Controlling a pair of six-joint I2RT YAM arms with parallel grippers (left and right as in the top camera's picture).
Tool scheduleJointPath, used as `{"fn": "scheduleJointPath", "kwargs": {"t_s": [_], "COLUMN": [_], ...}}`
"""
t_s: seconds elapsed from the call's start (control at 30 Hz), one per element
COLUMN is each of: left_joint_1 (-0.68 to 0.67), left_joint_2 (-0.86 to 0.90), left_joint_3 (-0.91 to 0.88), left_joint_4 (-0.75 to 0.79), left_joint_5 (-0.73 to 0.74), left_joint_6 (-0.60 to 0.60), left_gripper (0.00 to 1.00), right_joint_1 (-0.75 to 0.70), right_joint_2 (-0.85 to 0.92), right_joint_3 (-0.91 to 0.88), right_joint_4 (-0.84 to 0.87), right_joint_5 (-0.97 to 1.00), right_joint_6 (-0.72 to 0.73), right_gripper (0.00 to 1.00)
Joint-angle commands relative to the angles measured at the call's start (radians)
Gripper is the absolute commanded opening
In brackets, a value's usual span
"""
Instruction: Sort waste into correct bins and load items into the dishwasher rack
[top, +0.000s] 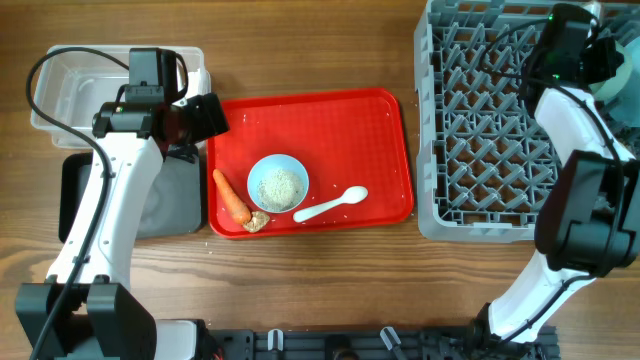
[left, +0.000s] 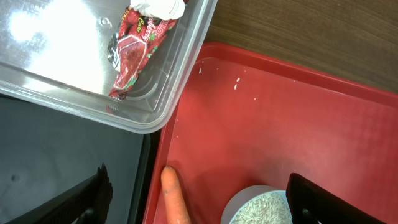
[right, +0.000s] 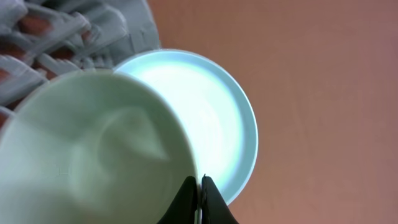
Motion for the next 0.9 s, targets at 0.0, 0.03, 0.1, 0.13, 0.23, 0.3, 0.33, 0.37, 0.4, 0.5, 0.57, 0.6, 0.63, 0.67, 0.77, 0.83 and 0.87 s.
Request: {"fn": "scheduleJointPath", "kwargs": {"t_s": [0.0, 0.03, 0.1, 0.13, 0.23, 0.3, 0.33, 0.37, 0.4, 0.5, 0.57, 0.6, 0.63, 0.67, 0.77, 0.83, 0.87], "left_joint_1": [0.008, 0.008, 0.008, 0.008, 0.008, 0.008, 0.008, 0.008, 0.008, 0.008, 0.008, 0.008, 0.008, 0.008, 0.008, 0.008, 0.008], "left_joint_2": [0.004, 0.004, 0.004, 0.004, 0.004, 0.004, 0.004, 0.004, 0.004, 0.004, 0.004, 0.004, 0.004, 0.004, 0.004, 0.004, 0.004], "left_joint_3": [0.010, 0.010, 0.010, 0.010, 0.010, 0.010, 0.010, 0.010, 0.010, 0.010, 0.010, 0.010, 0.010, 0.010, 0.010, 0.010, 0.010], "left_joint_4": [-0.002, -0.001, 0.000, 0.000, 0.000, 0.000, 0.000, 0.000, 0.000, 0.000, -0.001, -0.001, -0.001, -0.001, -0.003, -0.005, -0.004], "left_joint_5": [-0.009, -0.009, -0.009, -0.009, -0.009, -0.009, -0.009, -0.009, -0.009, -0.009, -0.008, -0.008, -0.008, -0.008, -0.008, -0.002, 0.015], "left_joint_6": [-0.009, -0.009, -0.009, -0.009, -0.009, -0.009, -0.009, -0.009, -0.009, -0.009, -0.009, -0.009, -0.009, -0.009, -0.009, -0.009, -0.009], "left_gripper": [0.91, 0.91, 0.91, 0.91, 0.91, 0.91, 0.90, 0.91, 0.90, 0.90, 0.90, 0.90, 0.90, 0.90, 0.90, 0.91, 0.91], "right_joint_1": [0.004, 0.005, 0.006, 0.007, 0.014, 0.027, 0.036, 0.046, 0.054, 0.090, 0.108, 0.116, 0.119, 0.124, 0.131, 0.134, 0.134], "right_joint_2": [0.041, 0.042, 0.042, 0.042, 0.042, 0.042, 0.042, 0.042, 0.042, 0.042, 0.042, 0.042, 0.042, 0.041, 0.040, 0.039, 0.033], "right_joint_3": [0.007, 0.007, 0.007, 0.007, 0.007, 0.007, 0.007, 0.007, 0.007, 0.007, 0.007, 0.007, 0.007, 0.007, 0.007, 0.007, 0.007], "right_joint_4": [-0.006, -0.006, -0.006, -0.006, -0.007, -0.006, -0.006, -0.006, -0.006, -0.003, 0.000, 0.001, 0.001, 0.001, 0.000, 0.000, -0.005], "right_joint_5": [0.026, 0.026, 0.017, 0.010, -0.007, -0.027, -0.036, -0.047, -0.059, -0.116, -0.121, -0.121, -0.120, -0.110, -0.093, -0.080, -0.079], "right_joint_6": [-0.005, -0.005, -0.005, -0.006, -0.005, -0.005, -0.005, -0.003, -0.002, 0.010, 0.035, 0.061, 0.080, 0.113, 0.163, 0.190, 0.212], "right_gripper": [0.04, 0.04, 0.04, 0.04, 0.04, 0.06, 0.10, 0.15, 0.19, 0.29, 0.40, 0.44, 0.47, 0.50, 0.57, 0.60, 0.62]}}
